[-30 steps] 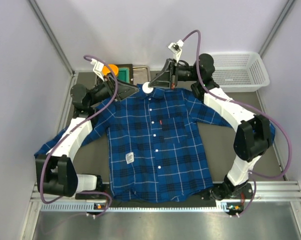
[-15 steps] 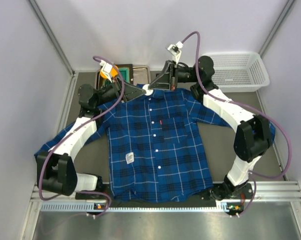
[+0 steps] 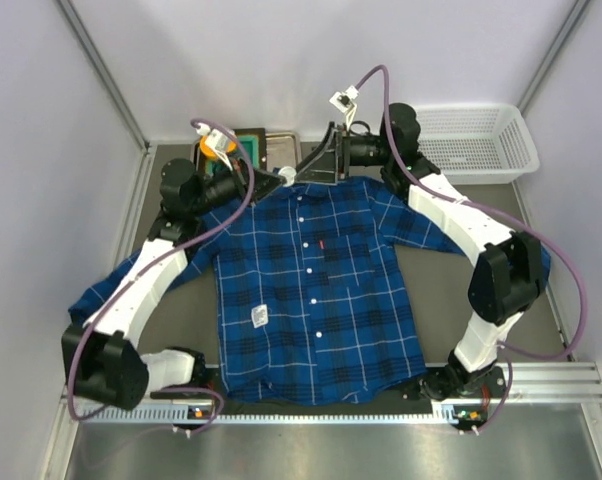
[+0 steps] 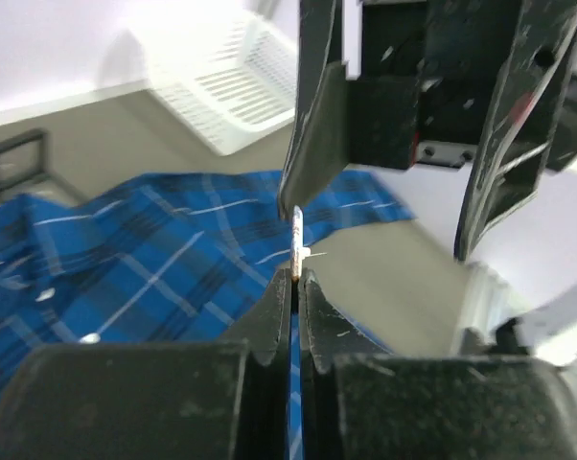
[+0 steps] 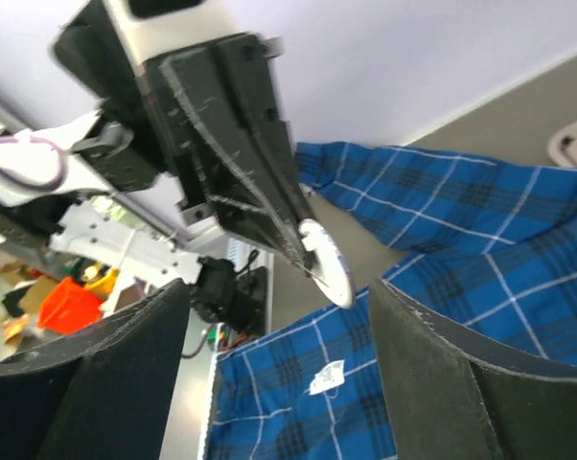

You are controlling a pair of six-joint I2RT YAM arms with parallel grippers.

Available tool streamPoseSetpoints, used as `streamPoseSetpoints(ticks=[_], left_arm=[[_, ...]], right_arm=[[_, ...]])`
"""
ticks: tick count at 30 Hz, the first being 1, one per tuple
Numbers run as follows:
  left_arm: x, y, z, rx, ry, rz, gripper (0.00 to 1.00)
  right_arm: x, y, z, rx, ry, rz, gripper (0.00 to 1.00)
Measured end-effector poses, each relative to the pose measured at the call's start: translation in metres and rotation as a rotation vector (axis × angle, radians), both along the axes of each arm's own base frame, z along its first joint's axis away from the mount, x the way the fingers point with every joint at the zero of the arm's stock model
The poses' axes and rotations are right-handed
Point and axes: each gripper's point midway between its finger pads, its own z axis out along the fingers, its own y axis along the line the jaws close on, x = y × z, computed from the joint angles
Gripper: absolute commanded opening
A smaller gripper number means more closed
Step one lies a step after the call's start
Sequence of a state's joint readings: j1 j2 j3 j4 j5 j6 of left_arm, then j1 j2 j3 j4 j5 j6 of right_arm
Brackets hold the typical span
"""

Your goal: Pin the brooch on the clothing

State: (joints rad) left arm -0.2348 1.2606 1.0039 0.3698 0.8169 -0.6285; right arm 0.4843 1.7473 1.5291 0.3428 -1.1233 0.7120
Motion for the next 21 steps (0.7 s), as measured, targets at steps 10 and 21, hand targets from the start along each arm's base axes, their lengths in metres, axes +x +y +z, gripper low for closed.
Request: streamPoseSetpoints(ticks=[10, 21], left_arm=[[0.019, 0.057, -0.071, 0.524, -0.098, 0.320, 0.00], [0.027, 0.106, -0.188, 0.847, 0.286, 0.473, 0.00]], right_arm=[[0.039, -0.014, -0.047, -0.233, -0.032, -0.225, 0.56], [0.054, -0.001, -0.117, -0.388, 0.055, -0.261, 0.47]])
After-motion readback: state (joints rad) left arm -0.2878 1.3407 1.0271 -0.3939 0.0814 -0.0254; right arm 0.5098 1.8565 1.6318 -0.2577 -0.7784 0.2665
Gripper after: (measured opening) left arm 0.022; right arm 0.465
